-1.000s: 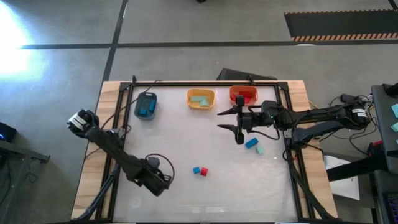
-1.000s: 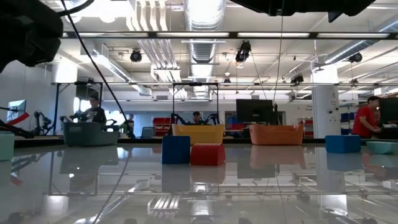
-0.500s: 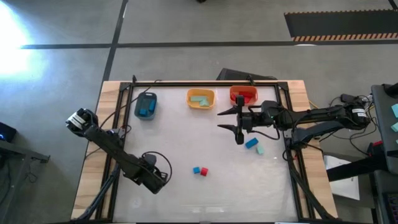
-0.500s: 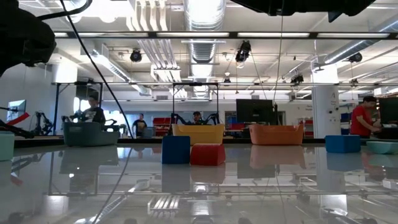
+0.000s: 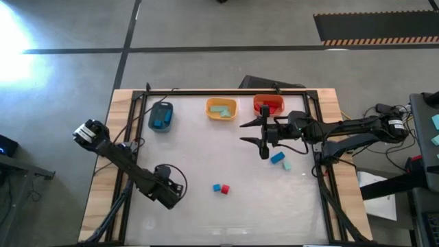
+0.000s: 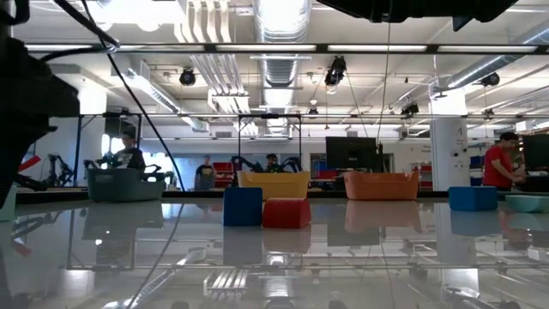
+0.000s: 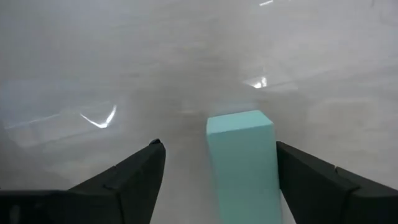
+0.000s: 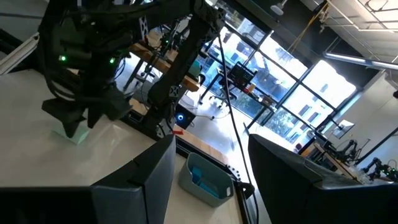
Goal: Sort & place blocks by color
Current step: Put the small light blue rectangular block into the yellow bin
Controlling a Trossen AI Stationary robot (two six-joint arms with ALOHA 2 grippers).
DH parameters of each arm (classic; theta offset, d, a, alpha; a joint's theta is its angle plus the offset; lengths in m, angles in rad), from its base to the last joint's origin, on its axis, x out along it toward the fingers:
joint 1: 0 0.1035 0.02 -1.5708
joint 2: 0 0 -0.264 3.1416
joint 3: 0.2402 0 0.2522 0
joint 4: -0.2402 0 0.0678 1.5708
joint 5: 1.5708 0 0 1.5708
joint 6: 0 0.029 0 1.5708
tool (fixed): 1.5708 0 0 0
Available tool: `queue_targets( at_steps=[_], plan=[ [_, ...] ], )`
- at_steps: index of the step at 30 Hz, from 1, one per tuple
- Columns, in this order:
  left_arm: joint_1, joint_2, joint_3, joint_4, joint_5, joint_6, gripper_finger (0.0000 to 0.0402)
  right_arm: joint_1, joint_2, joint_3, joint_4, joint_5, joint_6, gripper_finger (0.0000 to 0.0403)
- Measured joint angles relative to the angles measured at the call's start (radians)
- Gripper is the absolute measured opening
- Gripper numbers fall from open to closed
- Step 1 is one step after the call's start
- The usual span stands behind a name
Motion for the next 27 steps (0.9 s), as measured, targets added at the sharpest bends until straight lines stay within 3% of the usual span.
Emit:
queue_targets(
  at_steps=[5, 15, 18, 23, 27],
  plan=[
    [0.001, 0.0, -0.055, 0.098, -0.005, -0.002, 0.0247, 0.0, 0.0, 0.0, 0.0, 0.0, -0.008, 0.0194],
    [0.002, 0.003, -0.051, 0.102, -0.031, 0.016, 0.0129, 0.0, -0.002, 0.0, -0.009, 0.0, 0.005, 0.0194],
    [0.001, 0.004, -0.038, 0.091, -0.064, 0.031, 0.012, 0.0, -0.002, 0.0, -0.009, 0.0, 0.008, 0.0194],
    [0.002, -0.01, 0.002, 0.063, -0.191, 0.118, 0.012, 0.0, -0.002, 0.0, -0.017, 0.0, 0.019, 0.0194],
    [0.008, -0.047, 0.038, 0.087, -0.399, 0.311, 0.012, 0.0, -0.002, 0.0, -0.028, -0.001, 0.032, 0.0194]
  ],
)
